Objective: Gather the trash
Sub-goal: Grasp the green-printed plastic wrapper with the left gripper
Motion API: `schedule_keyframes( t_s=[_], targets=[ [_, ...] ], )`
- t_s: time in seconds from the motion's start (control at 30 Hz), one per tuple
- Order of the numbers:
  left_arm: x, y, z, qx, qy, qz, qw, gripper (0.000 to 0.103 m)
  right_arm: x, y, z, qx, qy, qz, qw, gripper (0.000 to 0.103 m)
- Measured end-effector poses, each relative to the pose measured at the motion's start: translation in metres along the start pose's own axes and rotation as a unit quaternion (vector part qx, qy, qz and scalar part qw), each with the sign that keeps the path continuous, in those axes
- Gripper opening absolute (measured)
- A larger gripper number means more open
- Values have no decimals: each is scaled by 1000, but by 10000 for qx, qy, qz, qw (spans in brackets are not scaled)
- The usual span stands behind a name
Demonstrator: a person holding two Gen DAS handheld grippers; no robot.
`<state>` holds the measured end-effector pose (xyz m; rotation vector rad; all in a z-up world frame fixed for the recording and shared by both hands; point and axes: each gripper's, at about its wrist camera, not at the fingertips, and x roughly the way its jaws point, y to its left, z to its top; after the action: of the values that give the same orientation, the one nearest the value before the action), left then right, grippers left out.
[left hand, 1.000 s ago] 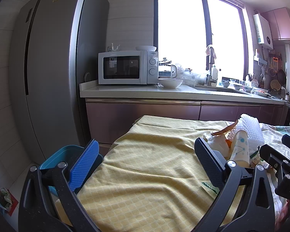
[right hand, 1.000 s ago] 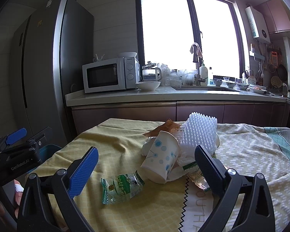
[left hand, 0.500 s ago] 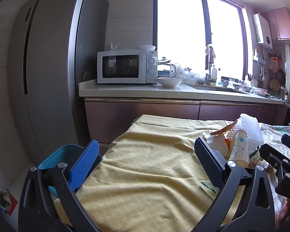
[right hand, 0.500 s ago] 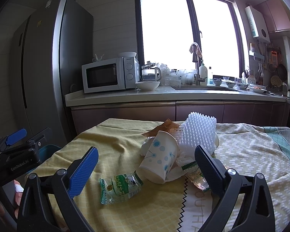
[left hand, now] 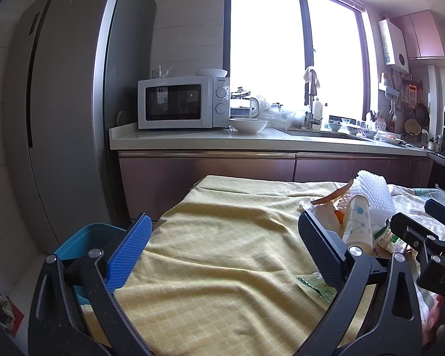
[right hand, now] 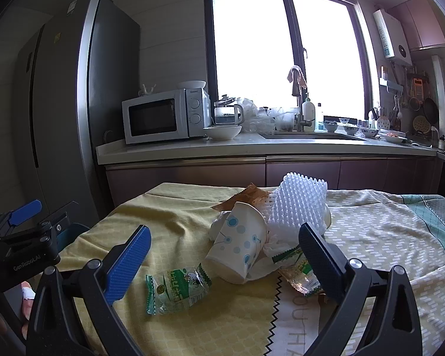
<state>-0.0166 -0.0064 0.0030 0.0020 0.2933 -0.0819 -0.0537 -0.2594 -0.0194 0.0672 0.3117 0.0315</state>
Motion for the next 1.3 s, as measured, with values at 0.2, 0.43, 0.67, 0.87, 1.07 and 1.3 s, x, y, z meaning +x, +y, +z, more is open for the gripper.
schedule_keyframes(
  t_s=[0.2,0.43,0.67,0.87,1.07,1.3],
  targets=[
    [13,-13,-5,148,348,-520,9979,97,7,-18,1,126,129,-108,9998,96],
    [42,-38,-22,301,1037,-1347,9850,97,26,-34,0,298,545,144,9980,96],
    [70,-65,-40,345,1743,-2095,9615,81,62,-36,-6,583,1224,677,9884,79],
    [95,-76,-56,95,2378,-2523,9379,59,89,-36,-10,929,1617,881,9785,78],
    [115,-79,-62,-125,2630,-2766,9242,34,99,-40,-16,1189,1836,1055,9701,59],
    [115,-66,-60,-340,2665,-2822,9210,11,92,-46,-21,1302,1828,1118,9681,45]
  ],
)
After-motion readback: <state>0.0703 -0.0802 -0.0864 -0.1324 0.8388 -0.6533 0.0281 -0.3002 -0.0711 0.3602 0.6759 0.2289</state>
